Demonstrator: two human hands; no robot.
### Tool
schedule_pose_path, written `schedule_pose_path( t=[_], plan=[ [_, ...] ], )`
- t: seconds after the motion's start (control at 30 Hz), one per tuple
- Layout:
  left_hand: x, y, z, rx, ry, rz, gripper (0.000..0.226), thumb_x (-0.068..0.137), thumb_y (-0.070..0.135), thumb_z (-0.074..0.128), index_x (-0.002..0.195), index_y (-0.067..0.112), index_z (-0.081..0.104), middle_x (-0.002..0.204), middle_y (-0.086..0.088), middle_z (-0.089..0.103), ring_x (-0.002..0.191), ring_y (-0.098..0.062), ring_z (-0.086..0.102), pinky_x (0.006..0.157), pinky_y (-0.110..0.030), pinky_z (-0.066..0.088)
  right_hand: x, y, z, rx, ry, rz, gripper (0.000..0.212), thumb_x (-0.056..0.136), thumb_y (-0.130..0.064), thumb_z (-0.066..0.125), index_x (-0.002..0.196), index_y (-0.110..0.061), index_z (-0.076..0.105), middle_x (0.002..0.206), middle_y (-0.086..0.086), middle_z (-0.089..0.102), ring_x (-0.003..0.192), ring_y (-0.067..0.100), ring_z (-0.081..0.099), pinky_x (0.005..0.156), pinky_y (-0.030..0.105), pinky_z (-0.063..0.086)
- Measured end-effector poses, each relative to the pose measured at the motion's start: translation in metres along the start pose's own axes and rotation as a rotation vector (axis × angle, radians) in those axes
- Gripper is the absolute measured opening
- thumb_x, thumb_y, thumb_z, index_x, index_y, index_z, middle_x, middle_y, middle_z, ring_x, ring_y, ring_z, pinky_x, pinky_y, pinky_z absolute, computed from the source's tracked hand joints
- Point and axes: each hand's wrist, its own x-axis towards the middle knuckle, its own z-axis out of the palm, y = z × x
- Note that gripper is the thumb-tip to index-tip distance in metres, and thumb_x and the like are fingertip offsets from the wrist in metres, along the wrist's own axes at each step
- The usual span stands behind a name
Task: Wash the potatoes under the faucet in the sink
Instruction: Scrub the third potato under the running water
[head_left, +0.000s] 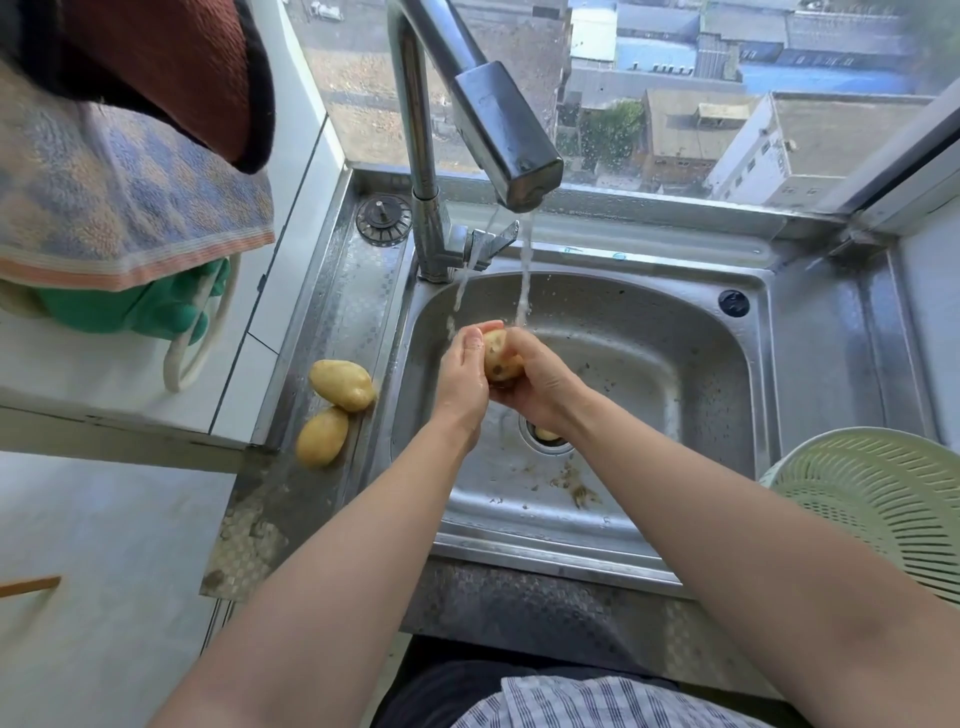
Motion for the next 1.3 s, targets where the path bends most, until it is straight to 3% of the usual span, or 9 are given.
schedule_pose_path(
  t=[0.1, 0.37, 0.5, 0.6, 0.77, 0.9, 1.0, 1.13, 1.3],
  plan=[
    [-0.0026, -0.0026, 0.0001, 0.016, -0.02, 0.004, 0.033, 0.106, 0.025, 0.03, 0.102, 0.024, 0.062, 0.1, -0.004, 0.064, 0.096, -0.021, 0.061, 0.084, -0.036, 0.055, 0.0002, -0.0007, 0.0018, -0.033, 0.103, -0.016, 0.011, 0.09, -0.019, 0.049, 0.087, -0.015, 0.058, 0.091, 0.012, 0.059, 0.08, 0.023, 0.057, 0.069, 0.037, 0.051],
    [-0.0056, -0.0034, 0.0021, -0.005, -0.025, 0.011, 0.031, 0.106, 0.024, 0.03, 0.106, 0.022, 0.061, 0.1, -0.003, 0.065, 0.093, -0.017, 0.061, 0.081, -0.031, 0.055, -0.0002, -0.0025, 0.0023, -0.063, 0.107, -0.02, 0.014, 0.086, -0.014, 0.05, 0.082, -0.018, 0.064, 0.088, 0.011, 0.06, 0.077, 0.023, 0.056, 0.062, 0.033, 0.049],
    [-0.0024, 0.0005, -0.0005, -0.019, -0.018, -0.016, 0.033, 0.106, 0.024, 0.029, 0.105, 0.021, 0.062, 0.105, -0.008, 0.065, 0.096, -0.02, 0.061, 0.08, -0.032, 0.054, -0.0043, -0.0029, 0.0022, -0.09, 0.033, 0.004, 0.017, 0.081, -0.013, 0.046, 0.096, -0.011, 0.055, 0.084, 0.01, 0.057, 0.07, 0.019, 0.052, 0.054, 0.027, 0.045],
    [-0.0049, 0.0004, 0.001, -0.015, -0.031, -0.013, 0.035, 0.106, 0.022, 0.03, 0.097, 0.027, 0.063, 0.101, -0.003, 0.066, 0.097, -0.018, 0.061, 0.084, -0.031, 0.054, -0.002, -0.0045, 0.0057, -0.138, 0.131, -0.002, 0.031, 0.083, -0.026, 0.052, 0.108, -0.008, 0.06, 0.099, 0.015, 0.062, 0.079, 0.023, 0.058, 0.058, 0.029, 0.05],
    [-0.003, 0.004, -0.0015, -0.016, -0.019, -0.016, 0.035, 0.106, 0.024, 0.03, 0.097, 0.029, 0.063, 0.102, -0.006, 0.065, 0.097, -0.02, 0.061, 0.083, -0.032, 0.054, -0.0052, -0.0062, 0.0014, -0.146, 0.045, -0.013, 0.014, 0.086, -0.012, 0.043, 0.088, -0.013, 0.057, 0.084, 0.01, 0.056, 0.071, 0.02, 0.051, 0.059, 0.03, 0.042],
    [-0.006, 0.0032, 0.0017, 0.005, -0.031, -0.023, 0.034, 0.106, 0.024, 0.029, 0.099, 0.029, 0.062, 0.102, -0.001, 0.065, 0.094, -0.014, 0.061, 0.076, -0.026, 0.052, -0.0012, -0.0063, 0.0042, -0.185, 0.165, -0.007, 0.022, 0.087, -0.023, 0.05, 0.102, -0.012, 0.062, 0.091, 0.012, 0.062, 0.076, 0.023, 0.058, 0.065, 0.035, 0.05],
    [-0.0035, 0.0037, -0.0016, -0.005, -0.027, -0.03, 0.033, 0.106, 0.026, 0.03, 0.103, 0.026, 0.063, 0.105, -0.004, 0.065, 0.096, -0.017, 0.061, 0.077, -0.027, 0.053, -0.006, -0.0072, 0.0021, -0.169, 0.053, 0.004, 0.015, 0.083, -0.016, 0.046, 0.093, -0.011, 0.057, 0.082, 0.01, 0.058, 0.068, 0.02, 0.053, 0.058, 0.03, 0.042],
    [-0.0064, 0.0017, -0.0005, 0.034, -0.034, -0.036, 0.03, 0.106, 0.026, 0.031, 0.108, 0.023, 0.061, 0.103, -0.002, 0.064, 0.092, -0.01, 0.06, 0.07, -0.019, 0.048, -0.0005, -0.0052, 0.0024, -0.212, 0.168, 0.011, 0.035, 0.084, -0.033, 0.062, 0.11, -0.008, 0.062, 0.092, 0.014, 0.063, 0.069, 0.023, 0.058, 0.06, 0.032, 0.049],
    [-0.0029, 0.0052, -0.0033, 0.007, -0.007, -0.05, 0.034, 0.106, 0.026, 0.029, 0.11, 0.022, 0.063, 0.106, -0.005, 0.065, 0.095, -0.014, 0.061, 0.074, -0.024, 0.05, -0.0068, -0.0059, -0.0021, -0.198, -0.043, -0.017, 0.013, 0.083, -0.014, 0.047, 0.082, -0.013, 0.06, 0.076, 0.007, 0.057, 0.064, 0.016, 0.05, 0.056, 0.028, 0.039]
  ],
)
